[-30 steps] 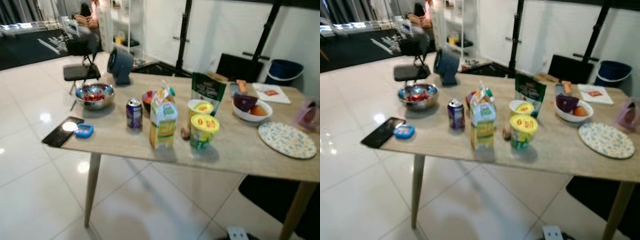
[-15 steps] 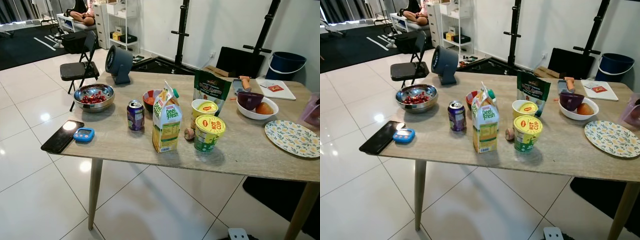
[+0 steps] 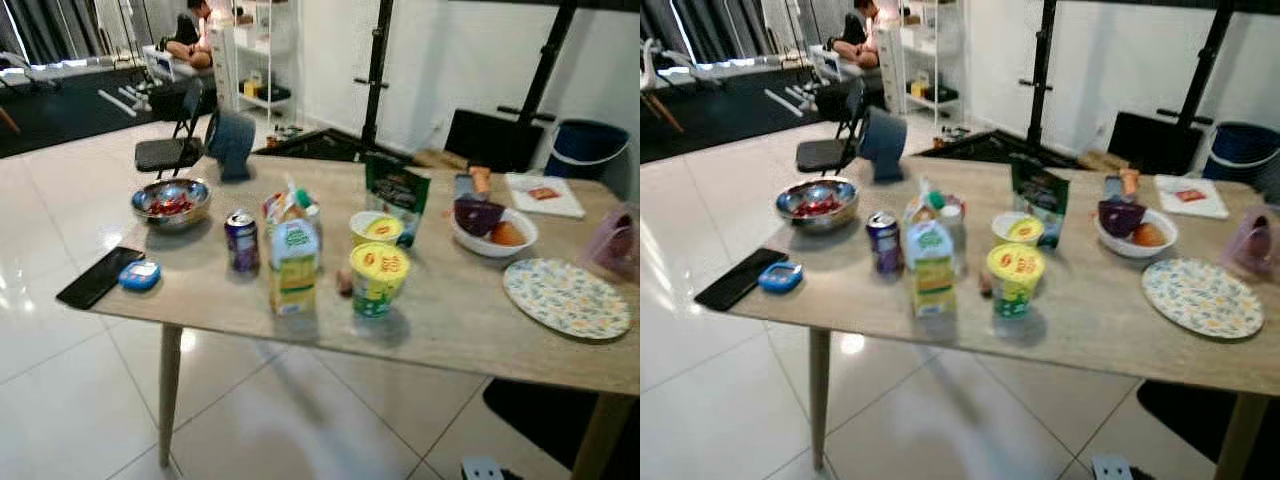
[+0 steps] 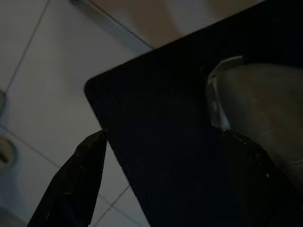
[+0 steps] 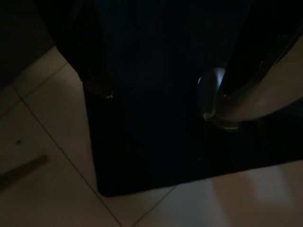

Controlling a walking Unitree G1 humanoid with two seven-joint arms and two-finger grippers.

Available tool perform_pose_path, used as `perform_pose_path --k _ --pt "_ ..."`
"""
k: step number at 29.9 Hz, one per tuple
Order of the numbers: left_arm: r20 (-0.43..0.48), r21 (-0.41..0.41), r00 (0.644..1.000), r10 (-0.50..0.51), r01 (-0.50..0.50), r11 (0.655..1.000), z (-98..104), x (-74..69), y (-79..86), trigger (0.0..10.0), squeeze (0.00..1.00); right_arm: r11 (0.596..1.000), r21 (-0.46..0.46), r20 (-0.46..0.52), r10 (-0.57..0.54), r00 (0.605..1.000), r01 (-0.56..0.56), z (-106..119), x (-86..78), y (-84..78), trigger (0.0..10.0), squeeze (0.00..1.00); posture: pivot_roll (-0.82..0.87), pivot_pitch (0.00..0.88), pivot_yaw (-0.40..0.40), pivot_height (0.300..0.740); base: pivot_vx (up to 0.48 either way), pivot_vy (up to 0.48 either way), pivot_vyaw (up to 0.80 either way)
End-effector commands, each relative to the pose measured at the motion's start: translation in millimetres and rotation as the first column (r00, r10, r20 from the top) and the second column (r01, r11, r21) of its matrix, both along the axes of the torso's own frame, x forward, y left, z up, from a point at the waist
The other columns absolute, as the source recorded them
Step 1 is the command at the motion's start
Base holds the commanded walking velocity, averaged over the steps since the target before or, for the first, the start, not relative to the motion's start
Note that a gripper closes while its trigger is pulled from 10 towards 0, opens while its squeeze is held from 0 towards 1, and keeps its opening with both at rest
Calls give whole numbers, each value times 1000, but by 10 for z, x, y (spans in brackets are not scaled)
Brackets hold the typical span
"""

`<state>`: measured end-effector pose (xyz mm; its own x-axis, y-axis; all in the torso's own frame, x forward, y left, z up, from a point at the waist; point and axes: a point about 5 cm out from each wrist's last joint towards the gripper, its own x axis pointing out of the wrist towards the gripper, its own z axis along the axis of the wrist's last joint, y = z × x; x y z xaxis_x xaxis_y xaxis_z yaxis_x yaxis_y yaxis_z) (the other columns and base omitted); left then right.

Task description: Restocking fridge

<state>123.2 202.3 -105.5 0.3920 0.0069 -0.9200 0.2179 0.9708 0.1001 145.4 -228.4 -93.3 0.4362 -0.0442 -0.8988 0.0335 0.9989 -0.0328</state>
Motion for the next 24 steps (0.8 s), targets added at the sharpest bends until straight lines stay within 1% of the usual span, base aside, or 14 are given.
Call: perform_pose_path --k 1,2,6,7,17,24 --pt "-13 -12 1000 -4 4 1000 -13 -22 -39 10000 0 1000 -7 -7 1 1000 -1 2 -10 -26 10000 0 -29 0 -6 740 0 -409 0" --pt "-12 -12 1000 -3 3 1000 -13 -21 -40 10000 0 1000 -7 -6 1 1000 -1 3 -3 -20 10000 0 -29 0 -6 740 0 -300 0" --pt "-10 -10 1000 1 -2 1000 -12 -18 -39 10000 0 1000 -5 -3 3 1000 -3 4 13 -1 10000 0 -29 0 -7 740 0 0 0" --pt "-5 -8 1000 7 -8 1000 -10 -13 -35 10000 0 1000 -2 -2 5 1000 -5 0 24 31 10000 0 -29 0 -7 740 0 0 0" --pt "-4 1 1000 16 -16 1000 -7 -19 -2 10000 0 1000 4 2 12 1000 -12 -3 69 118 10000 0 -29 0 -7 740 0 0 0" --pt "-6 7 1000 17 -17 1000 -7 -27 13 10000 0 1000 4 4 13 1000 -13 -3 74 130 10000 0 -28 0 -7 740 0 0 0"
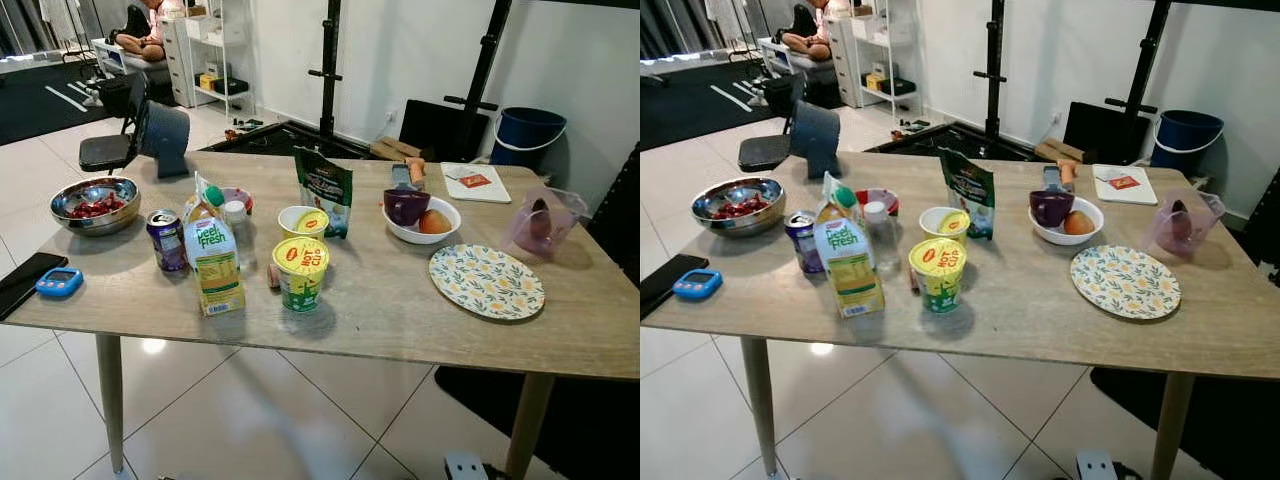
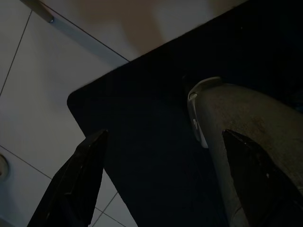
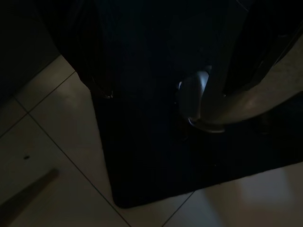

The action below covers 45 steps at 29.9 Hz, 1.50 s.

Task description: Restocking fridge

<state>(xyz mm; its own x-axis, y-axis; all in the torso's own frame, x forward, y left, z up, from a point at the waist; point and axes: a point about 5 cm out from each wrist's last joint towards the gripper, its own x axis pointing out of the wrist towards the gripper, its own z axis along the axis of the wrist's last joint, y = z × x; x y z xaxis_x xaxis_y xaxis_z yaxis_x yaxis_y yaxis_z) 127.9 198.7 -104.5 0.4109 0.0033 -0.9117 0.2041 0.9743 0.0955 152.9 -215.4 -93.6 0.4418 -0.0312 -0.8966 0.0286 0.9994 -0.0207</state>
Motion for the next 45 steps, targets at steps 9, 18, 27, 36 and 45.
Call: perform_pose_path --k 9,18,27,36,45 --pt "-27 19 1000 1 0 1000 -16 -72 53 10000 0 1000 -15 -4 5 1000 -5 2 -18 -44 10000 0 -29 0 -5 740 0 0 0" --pt "-29 24 1000 -7 8 1000 -16 -76 58 10000 0 999 -34 -10 -2 1000 2 19 -56 -176 10000 0 -31 0 -7 740 0 0 0" --pt "-27 28 1000 -7 8 1000 -16 -76 62 10000 0 999 -39 -14 3 1000 -4 17 -67 -186 10000 0 -31 0 -7 740 0 0 0" --pt "-33 39 999 -11 13 999 -18 -84 72 10000 0 998 -59 -19 7 1000 -8 16 -65 -186 10000 0 -32 0 -7 740 0 0 0" --pt "-37 40 999 -12 14 999 -23 -90 57 10000 0 997 -76 -23 8 1000 -10 13 -80 -200 10000 0 -32 0 -7 740 0 0 0"
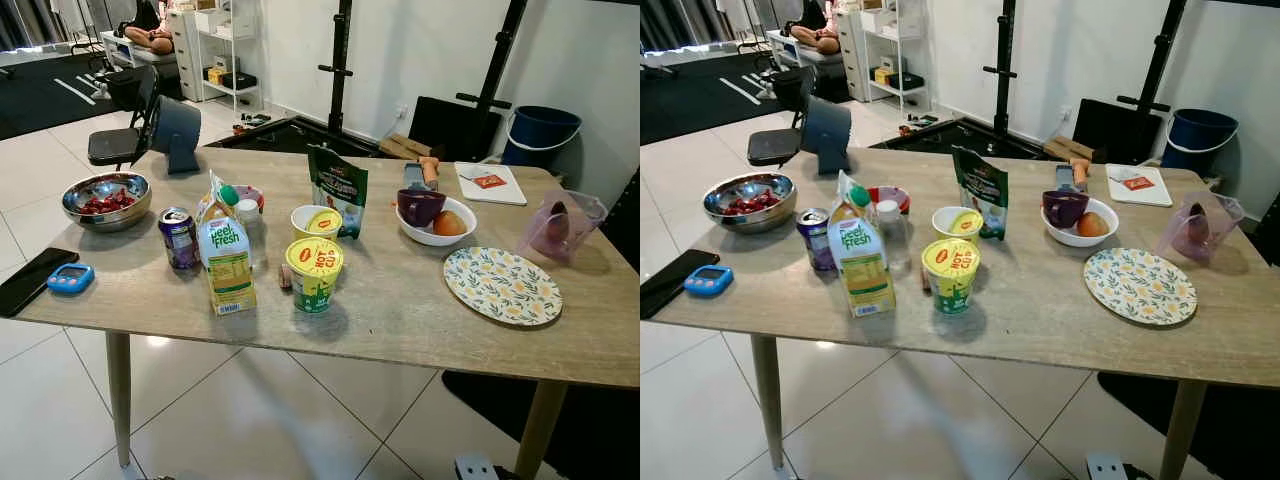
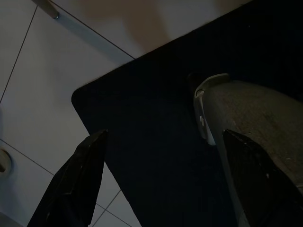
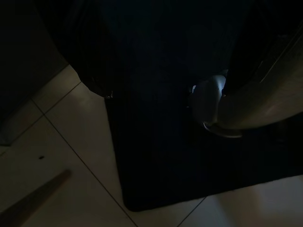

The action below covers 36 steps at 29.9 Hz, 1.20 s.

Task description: Restocking fridge

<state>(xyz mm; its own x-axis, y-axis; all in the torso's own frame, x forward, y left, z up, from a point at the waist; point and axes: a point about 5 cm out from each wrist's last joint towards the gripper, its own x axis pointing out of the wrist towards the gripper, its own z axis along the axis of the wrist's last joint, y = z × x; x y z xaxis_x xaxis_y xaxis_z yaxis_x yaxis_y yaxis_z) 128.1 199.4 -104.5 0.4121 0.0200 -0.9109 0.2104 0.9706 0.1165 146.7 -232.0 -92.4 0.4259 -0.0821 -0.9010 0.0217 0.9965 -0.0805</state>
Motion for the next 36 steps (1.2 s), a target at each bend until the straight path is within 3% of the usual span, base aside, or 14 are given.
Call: perform_pose_path --k 1,20,36 --pt "-38 18 999 -6 6 1000 -24 -92 46 10000 0 1000 -23 -9 6 1000 -6 1 -21 -39 10000 0 -32 0 -7 740 0 0 0" --pt "-37 16 999 -3 4 1000 -24 -83 27 10000 0 998 -54 -44 -15 999 12 11 -197 -281 10000 0 -39 0 -8 740 0 0 -758" --pt "-39 19 999 -8 9 1000 -24 -82 32 10000 0 999 -33 -32 3 999 -4 -6 -66 -82 10000 0 -37 0 -6 740 0 0 -770"
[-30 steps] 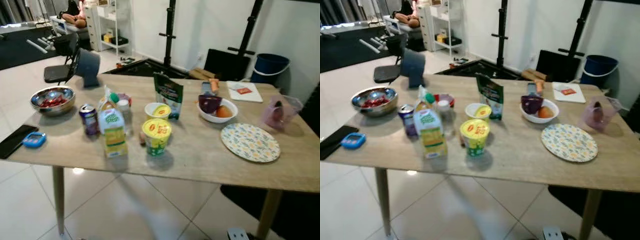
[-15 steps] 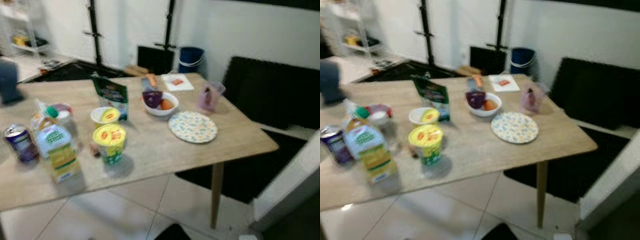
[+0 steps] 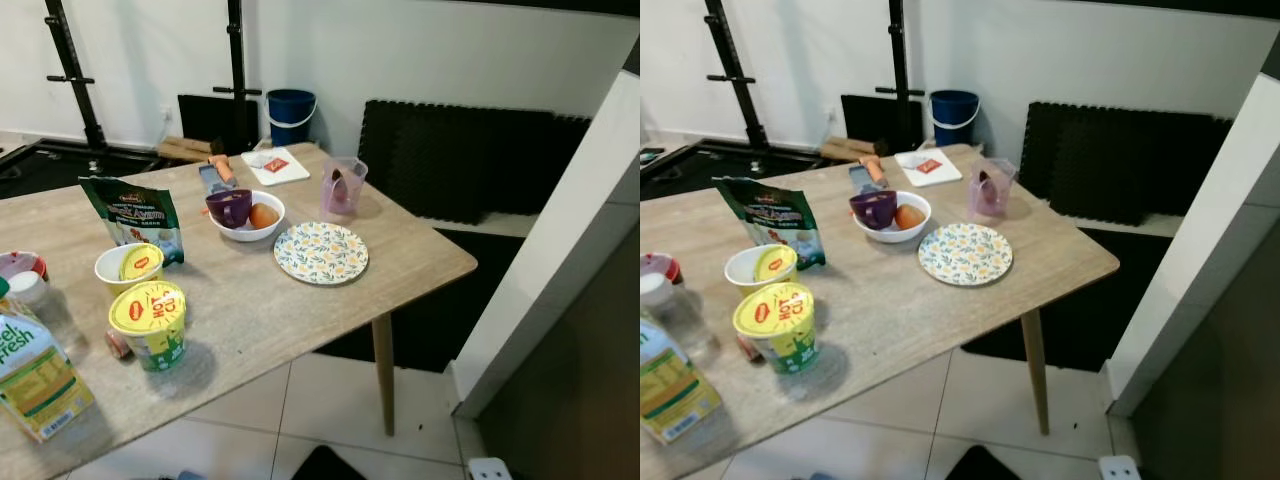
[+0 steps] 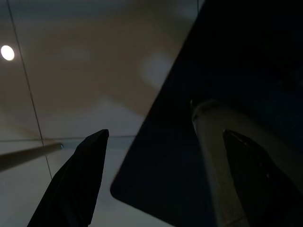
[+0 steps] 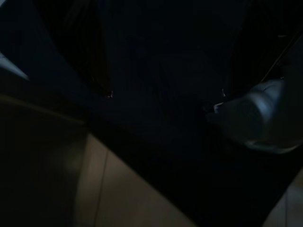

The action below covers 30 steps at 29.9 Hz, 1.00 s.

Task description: Restocking fridge

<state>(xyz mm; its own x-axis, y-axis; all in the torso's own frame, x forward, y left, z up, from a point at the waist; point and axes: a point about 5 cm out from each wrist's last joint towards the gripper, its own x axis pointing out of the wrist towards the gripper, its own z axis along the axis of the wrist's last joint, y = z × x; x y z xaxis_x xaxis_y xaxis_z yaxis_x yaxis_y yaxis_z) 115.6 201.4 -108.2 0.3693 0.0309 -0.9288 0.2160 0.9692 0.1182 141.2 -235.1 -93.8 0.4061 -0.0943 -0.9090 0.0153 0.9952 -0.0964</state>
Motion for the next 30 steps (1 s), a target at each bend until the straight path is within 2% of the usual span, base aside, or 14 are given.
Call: perform_pose_path --k 1,16,30 --pt "7 7 1000 -9 9 1000 14 42 12 10000 0 1000 -16 -10 0 1000 0 6 -8 -41 10000 0 -37 0 -6 740 0 0 -769" --pt "3 7 1000 -12 12 1000 12 37 11 10000 0 1000 -23 -25 1 1000 -2 5 -68 -110 10000 0 -35 0 -5 740 0 0 -769" --pt "-2 3 1000 -25 25 1000 10 36 1 10000 0 1000 -9 -9 18 1000 -18 13 70 42 10000 0 -35 0 -5 740 0 0 -769"
